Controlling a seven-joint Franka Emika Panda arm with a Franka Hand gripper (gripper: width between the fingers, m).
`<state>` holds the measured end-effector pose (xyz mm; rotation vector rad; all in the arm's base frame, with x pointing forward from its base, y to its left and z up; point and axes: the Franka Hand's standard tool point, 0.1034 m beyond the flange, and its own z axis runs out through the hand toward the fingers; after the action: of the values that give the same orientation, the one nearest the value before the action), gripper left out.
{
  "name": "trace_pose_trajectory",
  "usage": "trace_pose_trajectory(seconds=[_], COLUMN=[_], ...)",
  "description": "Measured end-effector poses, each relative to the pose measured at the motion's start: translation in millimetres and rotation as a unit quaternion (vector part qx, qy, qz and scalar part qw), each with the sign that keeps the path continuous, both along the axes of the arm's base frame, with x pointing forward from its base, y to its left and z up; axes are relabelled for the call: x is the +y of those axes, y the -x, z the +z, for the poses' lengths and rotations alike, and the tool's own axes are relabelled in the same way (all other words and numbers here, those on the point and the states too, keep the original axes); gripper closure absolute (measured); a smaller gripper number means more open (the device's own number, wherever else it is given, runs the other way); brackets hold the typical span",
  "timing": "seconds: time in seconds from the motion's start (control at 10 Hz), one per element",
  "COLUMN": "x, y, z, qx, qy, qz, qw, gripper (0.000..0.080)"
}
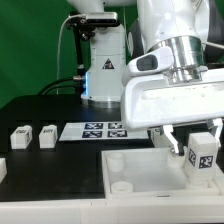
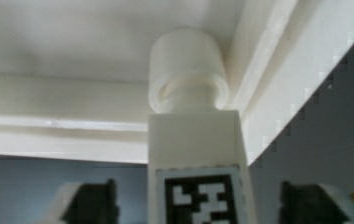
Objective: Assemble one leg
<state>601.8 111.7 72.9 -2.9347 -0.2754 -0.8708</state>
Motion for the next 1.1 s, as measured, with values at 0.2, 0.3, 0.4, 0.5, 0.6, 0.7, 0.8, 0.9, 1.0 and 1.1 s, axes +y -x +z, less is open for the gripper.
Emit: trace_pose_trajectory(seconds=[0.2, 0.3, 0.4, 0.5, 0.6, 0.7, 0.8, 0.9, 1.0, 1.1], x=[-0.1, -0.1, -0.1, -0.1, -0.1, -0.1, 0.1, 1.3, 1.9, 2.7], y=[0.5, 0.7, 0.8, 0.9, 1.0, 1.1, 1.1, 1.0, -2.4, -6.3], z=[-1.0, -1.4, -1.5, -1.7, -1.9, -2.1, -1.9, 5.9, 19.4, 23.2], qx=[0.001, 0.001, 0.001, 0.001, 0.002, 0.002, 0.004, 0.019, 0.027, 0.037], qy=[0.0, 0.0, 0.0, 0.0, 0.0, 0.0, 0.0, 0.001, 0.001, 0.001], qz=[0.0, 0.0, 0.0, 0.0, 0.0, 0.0, 0.0, 0.002, 0.004, 0.005], qw=[1.0, 1.0, 1.0, 1.0, 1.0, 1.0, 1.0, 1.0, 1.0, 0.999], gripper=[0.0166, 0.0166, 0.0154, 0.0154, 0.0151, 0.0151, 0.0151, 0.0151, 0.0151, 0.0151])
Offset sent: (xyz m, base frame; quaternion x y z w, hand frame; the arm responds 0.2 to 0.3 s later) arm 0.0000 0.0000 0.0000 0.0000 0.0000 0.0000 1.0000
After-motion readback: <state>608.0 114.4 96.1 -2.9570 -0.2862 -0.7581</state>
